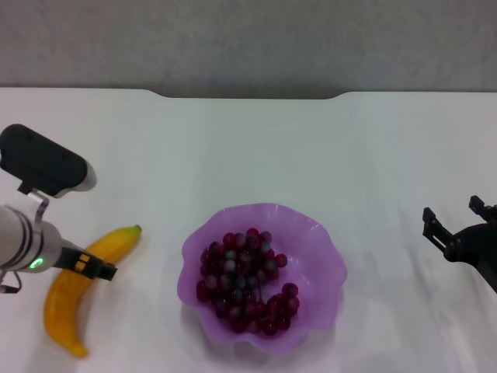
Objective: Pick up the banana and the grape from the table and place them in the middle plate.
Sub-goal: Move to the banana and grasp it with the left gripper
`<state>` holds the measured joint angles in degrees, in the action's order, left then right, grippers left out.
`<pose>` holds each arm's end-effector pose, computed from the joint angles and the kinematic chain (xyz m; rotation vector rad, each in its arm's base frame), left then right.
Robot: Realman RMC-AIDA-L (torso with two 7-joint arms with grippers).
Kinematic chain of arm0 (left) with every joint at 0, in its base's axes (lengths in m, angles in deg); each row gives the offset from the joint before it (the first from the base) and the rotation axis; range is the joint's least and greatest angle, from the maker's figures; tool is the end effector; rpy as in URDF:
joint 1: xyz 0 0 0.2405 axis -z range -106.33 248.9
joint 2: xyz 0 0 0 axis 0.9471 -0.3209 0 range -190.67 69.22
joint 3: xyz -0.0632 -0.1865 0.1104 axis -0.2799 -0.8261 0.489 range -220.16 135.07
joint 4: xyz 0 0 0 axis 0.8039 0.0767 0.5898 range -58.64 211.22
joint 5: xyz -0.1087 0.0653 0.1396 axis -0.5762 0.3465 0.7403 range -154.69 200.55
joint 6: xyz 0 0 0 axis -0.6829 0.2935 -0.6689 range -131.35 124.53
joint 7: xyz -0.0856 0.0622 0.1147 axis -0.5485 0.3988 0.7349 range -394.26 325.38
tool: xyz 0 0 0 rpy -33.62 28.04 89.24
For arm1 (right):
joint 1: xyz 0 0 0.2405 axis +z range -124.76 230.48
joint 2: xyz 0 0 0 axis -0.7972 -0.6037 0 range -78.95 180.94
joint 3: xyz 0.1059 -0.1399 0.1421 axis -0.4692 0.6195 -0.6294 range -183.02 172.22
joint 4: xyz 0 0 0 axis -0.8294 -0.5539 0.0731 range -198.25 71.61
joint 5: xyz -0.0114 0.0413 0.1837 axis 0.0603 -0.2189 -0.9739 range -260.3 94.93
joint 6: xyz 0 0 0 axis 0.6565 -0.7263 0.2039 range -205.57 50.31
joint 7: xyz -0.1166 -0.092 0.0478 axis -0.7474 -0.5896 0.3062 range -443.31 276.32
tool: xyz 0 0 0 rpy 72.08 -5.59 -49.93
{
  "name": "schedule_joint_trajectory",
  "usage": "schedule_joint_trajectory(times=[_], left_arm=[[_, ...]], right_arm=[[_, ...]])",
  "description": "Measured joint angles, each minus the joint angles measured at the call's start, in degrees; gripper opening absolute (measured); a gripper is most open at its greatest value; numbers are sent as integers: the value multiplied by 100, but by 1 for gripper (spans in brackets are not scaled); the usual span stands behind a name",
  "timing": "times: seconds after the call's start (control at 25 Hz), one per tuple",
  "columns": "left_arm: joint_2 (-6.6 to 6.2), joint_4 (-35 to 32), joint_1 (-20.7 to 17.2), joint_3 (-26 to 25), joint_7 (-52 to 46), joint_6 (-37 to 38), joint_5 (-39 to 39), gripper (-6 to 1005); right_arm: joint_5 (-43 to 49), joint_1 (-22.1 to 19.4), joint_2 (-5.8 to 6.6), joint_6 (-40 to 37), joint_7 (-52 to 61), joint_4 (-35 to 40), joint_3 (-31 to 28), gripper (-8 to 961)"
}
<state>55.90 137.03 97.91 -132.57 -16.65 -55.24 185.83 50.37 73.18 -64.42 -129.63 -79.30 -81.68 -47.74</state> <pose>-0.2733 0.3511 -0.0010 -2.0938 -0.9629 0.4736 0.3090 0.3068 -0.0194 -1.7953 0.6282 0.4823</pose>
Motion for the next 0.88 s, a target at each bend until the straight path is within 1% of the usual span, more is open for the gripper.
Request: schedule_joint_trajectory(times=[0.08, 0.16, 0.52, 0.84, 0.88], left_arm=[[0, -89, 114, -38, -6, -99, -116, 891], [-3, -106, 150, -50, 13, -121, -197, 891], [-4, -127, 143, -68, 23, -82, -177, 891], [-11, -399, 181, -67, 77, -26, -165, 891], [-12, -413, 192, -70, 74, -9, -164, 867]], right_arm=[[1, 8, 2, 1, -1, -3, 6, 848], [0, 8, 2, 2, -1, 1, 8, 848], [1, 0, -6, -42, -6, -10, 39, 847], [1, -2, -7, -47, -7, -30, 37, 848], [1, -2, -7, -47, -7, -36, 39, 848]])
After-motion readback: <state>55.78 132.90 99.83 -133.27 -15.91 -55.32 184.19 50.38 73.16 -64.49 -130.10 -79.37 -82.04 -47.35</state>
